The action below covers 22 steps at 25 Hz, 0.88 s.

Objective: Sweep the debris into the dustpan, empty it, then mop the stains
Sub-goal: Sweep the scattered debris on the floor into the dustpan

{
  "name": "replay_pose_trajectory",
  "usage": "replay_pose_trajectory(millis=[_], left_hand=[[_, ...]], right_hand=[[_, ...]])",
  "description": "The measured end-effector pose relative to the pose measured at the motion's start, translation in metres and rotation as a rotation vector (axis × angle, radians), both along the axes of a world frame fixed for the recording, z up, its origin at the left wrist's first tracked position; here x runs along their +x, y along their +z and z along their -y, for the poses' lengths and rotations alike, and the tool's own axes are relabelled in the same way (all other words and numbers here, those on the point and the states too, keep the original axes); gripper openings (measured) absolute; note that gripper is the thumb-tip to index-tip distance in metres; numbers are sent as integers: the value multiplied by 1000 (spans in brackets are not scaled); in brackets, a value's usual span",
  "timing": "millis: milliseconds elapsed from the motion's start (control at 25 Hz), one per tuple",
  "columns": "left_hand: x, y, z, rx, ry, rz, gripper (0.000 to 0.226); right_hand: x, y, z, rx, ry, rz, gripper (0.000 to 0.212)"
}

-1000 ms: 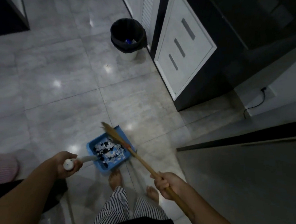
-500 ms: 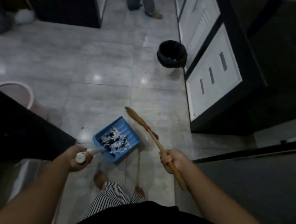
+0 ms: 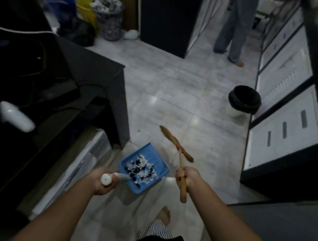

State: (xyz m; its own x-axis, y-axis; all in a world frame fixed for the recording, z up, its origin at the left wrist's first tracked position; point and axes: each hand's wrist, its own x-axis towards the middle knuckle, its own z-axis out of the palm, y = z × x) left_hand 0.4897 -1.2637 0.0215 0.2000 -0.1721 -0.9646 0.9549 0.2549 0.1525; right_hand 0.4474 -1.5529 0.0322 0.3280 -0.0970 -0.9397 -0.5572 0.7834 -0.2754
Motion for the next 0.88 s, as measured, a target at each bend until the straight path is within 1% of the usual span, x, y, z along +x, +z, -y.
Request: replay_pose_trajectory(millis=[200, 320, 440, 520, 640, 760, 880], left_hand=[[-72, 16, -99, -17, 8, 37, 50], [-105, 21, -144, -27, -18, 94, 47], [-132, 29, -166, 27, -68, 130, 28], [-147, 28, -178, 26, -80, 138, 21], [-169, 25, -193, 41, -70, 134, 18], [-201, 22, -214, 42, -54, 154, 19], [-238, 25, -236, 34, -58, 169, 19]], right_hand=[[-66, -6, -112, -73, 35, -14, 30], [-106, -6, -166, -78, 9, -10, 30], [-140, 0, -208, -119, -13, -27, 27], [-158, 4, -232, -136, -18, -46, 24], [-178, 11, -256, -135, -21, -43, 25], [-204, 19, -276, -161, 18, -40, 25], [-237, 28, -300, -188, 38, 11, 28]])
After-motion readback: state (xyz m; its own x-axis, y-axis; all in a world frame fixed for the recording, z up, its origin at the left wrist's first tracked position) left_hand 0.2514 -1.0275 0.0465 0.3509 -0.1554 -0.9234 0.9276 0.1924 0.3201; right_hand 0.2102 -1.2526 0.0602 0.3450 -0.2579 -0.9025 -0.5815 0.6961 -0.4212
